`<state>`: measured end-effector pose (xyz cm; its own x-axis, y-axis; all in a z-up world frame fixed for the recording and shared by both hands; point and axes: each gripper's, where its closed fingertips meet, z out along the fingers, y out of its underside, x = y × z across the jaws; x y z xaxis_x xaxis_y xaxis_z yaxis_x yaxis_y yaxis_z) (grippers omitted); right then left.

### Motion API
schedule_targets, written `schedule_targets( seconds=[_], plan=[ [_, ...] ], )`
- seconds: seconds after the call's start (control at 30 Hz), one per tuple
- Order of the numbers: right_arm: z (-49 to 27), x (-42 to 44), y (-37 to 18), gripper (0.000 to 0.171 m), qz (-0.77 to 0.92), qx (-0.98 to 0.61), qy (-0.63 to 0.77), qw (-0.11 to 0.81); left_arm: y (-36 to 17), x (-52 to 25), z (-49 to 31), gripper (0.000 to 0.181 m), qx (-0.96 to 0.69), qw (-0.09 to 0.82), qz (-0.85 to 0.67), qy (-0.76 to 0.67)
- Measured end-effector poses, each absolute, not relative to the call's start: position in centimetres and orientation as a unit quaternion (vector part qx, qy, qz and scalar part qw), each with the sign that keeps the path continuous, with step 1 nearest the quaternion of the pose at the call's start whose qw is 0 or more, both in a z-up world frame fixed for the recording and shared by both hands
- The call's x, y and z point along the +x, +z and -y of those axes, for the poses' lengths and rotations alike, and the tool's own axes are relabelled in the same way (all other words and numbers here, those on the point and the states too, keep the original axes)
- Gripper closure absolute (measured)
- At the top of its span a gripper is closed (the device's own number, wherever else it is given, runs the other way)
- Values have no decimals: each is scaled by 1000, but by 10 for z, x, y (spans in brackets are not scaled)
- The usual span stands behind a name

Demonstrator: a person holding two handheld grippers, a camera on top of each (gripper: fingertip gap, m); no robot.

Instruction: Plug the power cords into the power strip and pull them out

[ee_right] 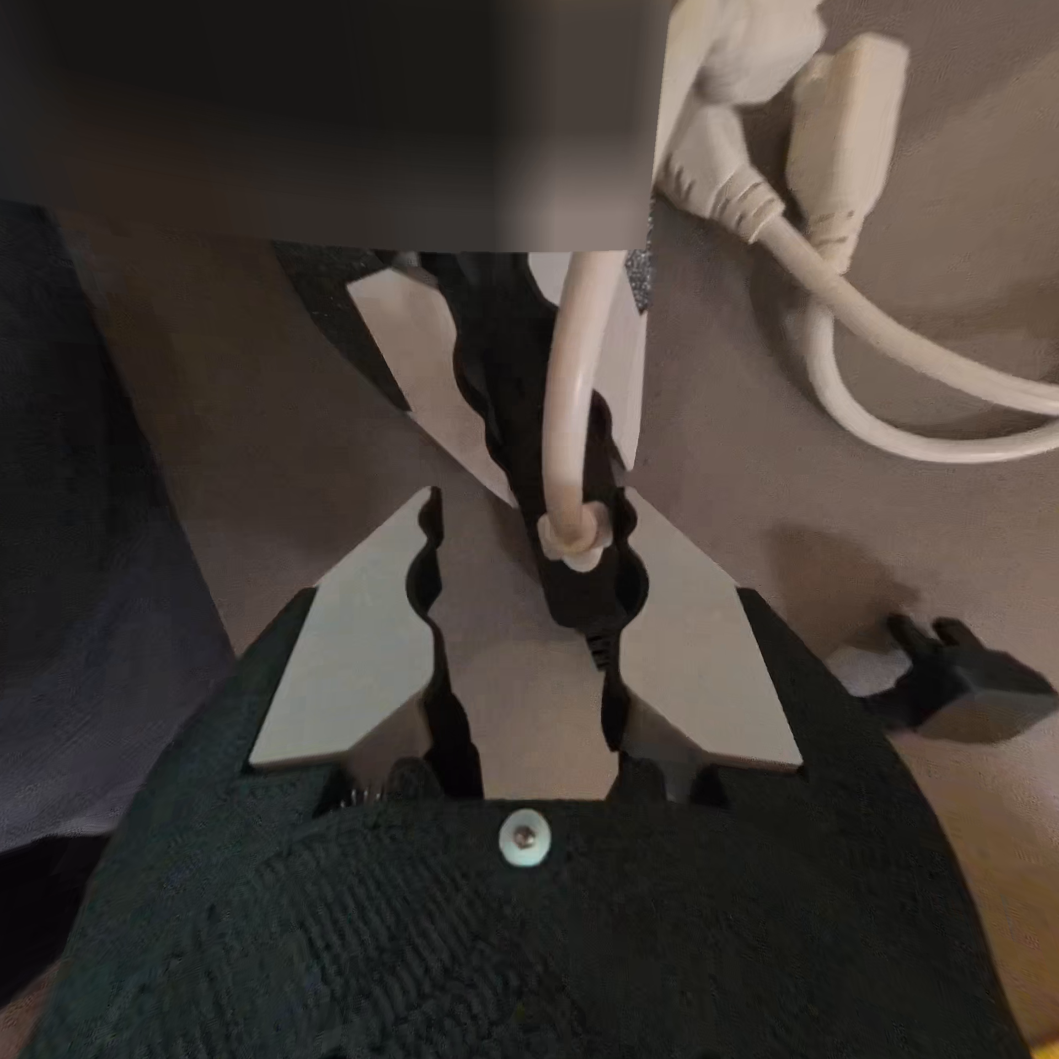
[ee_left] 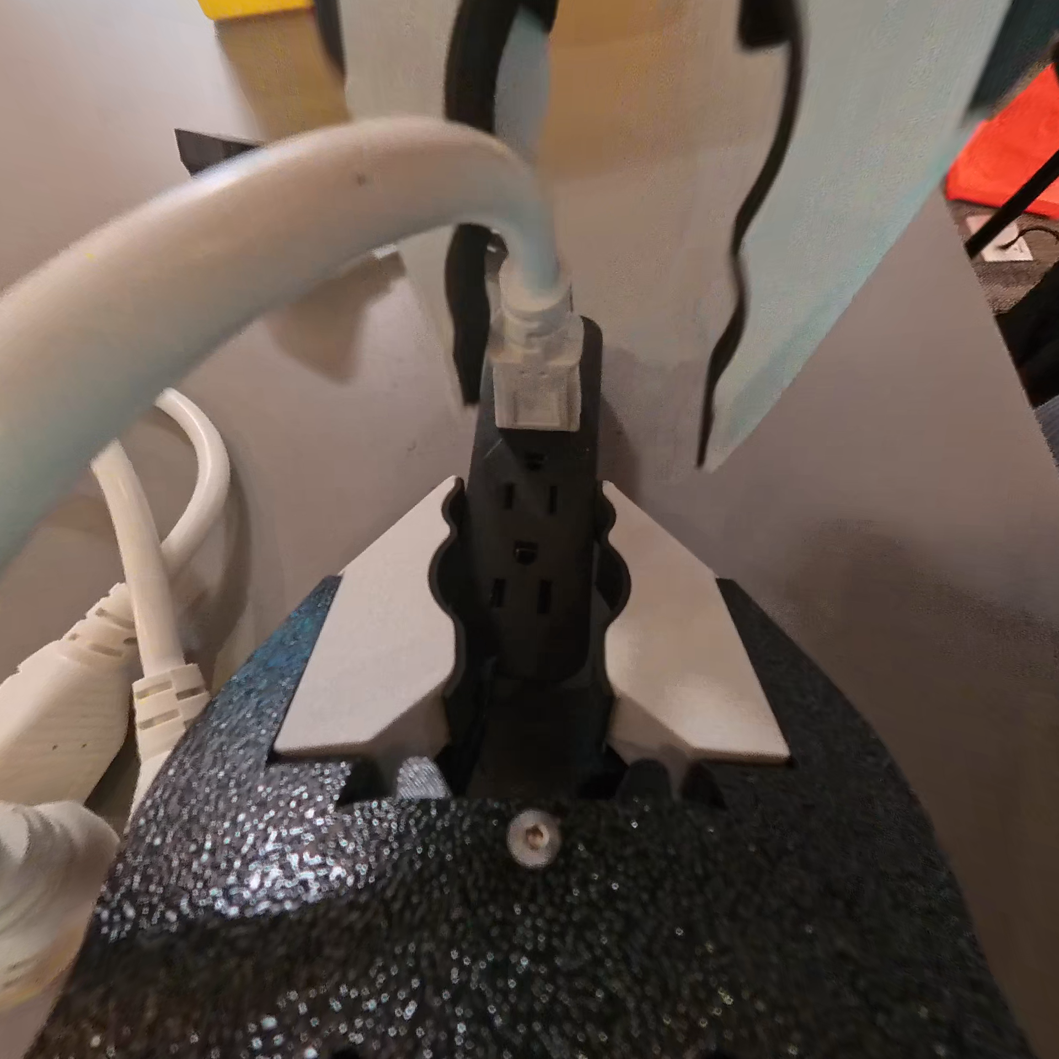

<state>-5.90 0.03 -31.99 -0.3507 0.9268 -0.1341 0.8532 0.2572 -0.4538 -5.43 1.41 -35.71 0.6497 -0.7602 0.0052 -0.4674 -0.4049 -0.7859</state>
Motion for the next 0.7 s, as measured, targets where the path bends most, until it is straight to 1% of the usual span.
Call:
schedule_targets(
  seconds=[0.07, 0.17, 0.27, 0.33, 0.4, 0.43, 0.47, 0.53, 0.57, 0.63, 0.67, 0.7],
  plan=[
    [-12, -55, -297, 108, 756, -570, 279, 160, -357, -56, -15, 138, -820, 398, -369, -181],
    [-30, -46, -267, 107, 701, -571, 315, 289, -357, -57, -16, 138, -821, 398, -367, -181],
    [-33, -36, -268, 107, 653, -570, 343, 363, -357, -57, -16, 136, -822, 396, -365, -185],
    [-34, -31, -274, 107, 624, -565, 352, 408, -358, -56, -15, 128, -821, 396, -371, -180],
    [-38, -28, -278, 107, 589, -561, 362, 455, -359, -54, -10, 105, -820, 389, -377, -183],
    [-40, -27, -276, 108, 569, -555, 370, 480, -359, -53, -9, 100, -820, 392, -376, -180],
    [-43, -25, -275, 111, 554, -549, 377, 500, -358, -53, -7, 99, -820, 397, -374, -176],
    [-47, -22, -278, 114, 537, -538, 381, 526, -357, -54, -5, 98, -820, 408, -370, -158],
    [-47, -21, -277, 118, 538, -534, 384, 528, -356, -56, -4, 100, -821, 413, -363, -151],
    [-45, -23, -278, 118, 555, -519, 389, 522, -354, -60, 0, 106, -823, 421, -355, -142],
    [-41, -25, -283, 121, 576, -516, 393, 497, -353, -63, 1, 111, -821, 428, -352, -134],
    [-35, -27, -292, 123, 603, -520, 400, 454, -351, -66, 1, 116, -819, 436, -350, -127]
  ],
)
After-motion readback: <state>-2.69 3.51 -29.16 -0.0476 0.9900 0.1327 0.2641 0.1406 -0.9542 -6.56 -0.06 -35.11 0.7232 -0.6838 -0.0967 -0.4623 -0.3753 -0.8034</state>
